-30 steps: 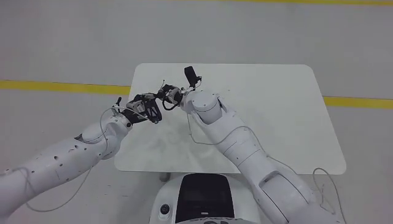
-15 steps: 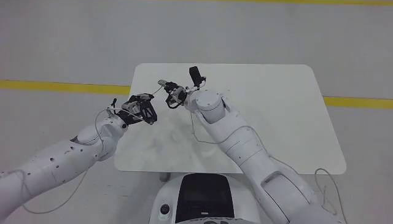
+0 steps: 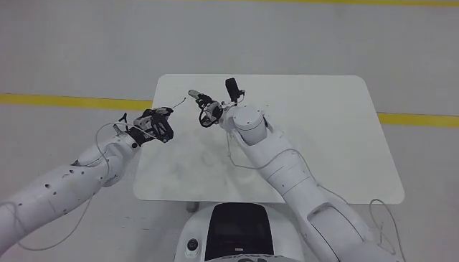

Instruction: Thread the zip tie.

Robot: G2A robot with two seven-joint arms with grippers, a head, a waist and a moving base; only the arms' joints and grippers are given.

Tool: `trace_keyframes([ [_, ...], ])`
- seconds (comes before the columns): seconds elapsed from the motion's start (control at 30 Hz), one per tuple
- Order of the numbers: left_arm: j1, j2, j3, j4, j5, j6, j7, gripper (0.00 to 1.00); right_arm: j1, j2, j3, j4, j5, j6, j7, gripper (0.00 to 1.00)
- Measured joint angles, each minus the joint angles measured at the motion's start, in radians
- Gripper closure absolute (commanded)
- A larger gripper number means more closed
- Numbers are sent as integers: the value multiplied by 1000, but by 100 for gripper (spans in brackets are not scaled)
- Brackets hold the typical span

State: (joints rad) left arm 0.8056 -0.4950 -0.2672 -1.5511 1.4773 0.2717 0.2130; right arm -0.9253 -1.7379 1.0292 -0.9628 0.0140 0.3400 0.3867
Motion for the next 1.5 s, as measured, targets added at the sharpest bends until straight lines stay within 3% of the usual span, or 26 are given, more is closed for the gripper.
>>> trace_keyframes([
  [0.2, 3, -5, -15, 10, -37, -14, 0, 100, -1, 0, 1, -1, 1, -1, -1, 0],
  [0.37, 7, -13, -50, 34, -105, -48, 12, 100, -34, 14, 30, -43, -2, -50, 7, 0],
  [0.57, 16, -17, -88, 53, -170, -105, 37, 100, -73, 58, 92, -105, -59, -156, 193, 0],
  [0.67, 23, -19, -104, 58, -187, -131, 46, 100, -75, 80, 103, -113, -98, -211, 341, 0],
  [0.77, 26, -20, -114, 67, -174, -149, 35, 100, -69, 87, 112, -101, -94, -218, 454, 0],
  [1.0, 25, -20, -115, 68, -167, -147, 30, 100, -73, 87, 113, -103, -94, -219, 405, 0],
  [1.1, 26, -23, -121, 73, -179, -157, 25, 100, -87, 97, 129, -116, -105, -251, 386, 0],
  [1.3, 21, -27, -162, 113, -260, -269, 51, 100, -136, 138, 201, -182, -155, -380, 458, 0],
  [1.5, 9, -28, -198, 157, -297, -394, 63, 100, -174, 170, 247, -231, -168, -466, 556, 0],
])
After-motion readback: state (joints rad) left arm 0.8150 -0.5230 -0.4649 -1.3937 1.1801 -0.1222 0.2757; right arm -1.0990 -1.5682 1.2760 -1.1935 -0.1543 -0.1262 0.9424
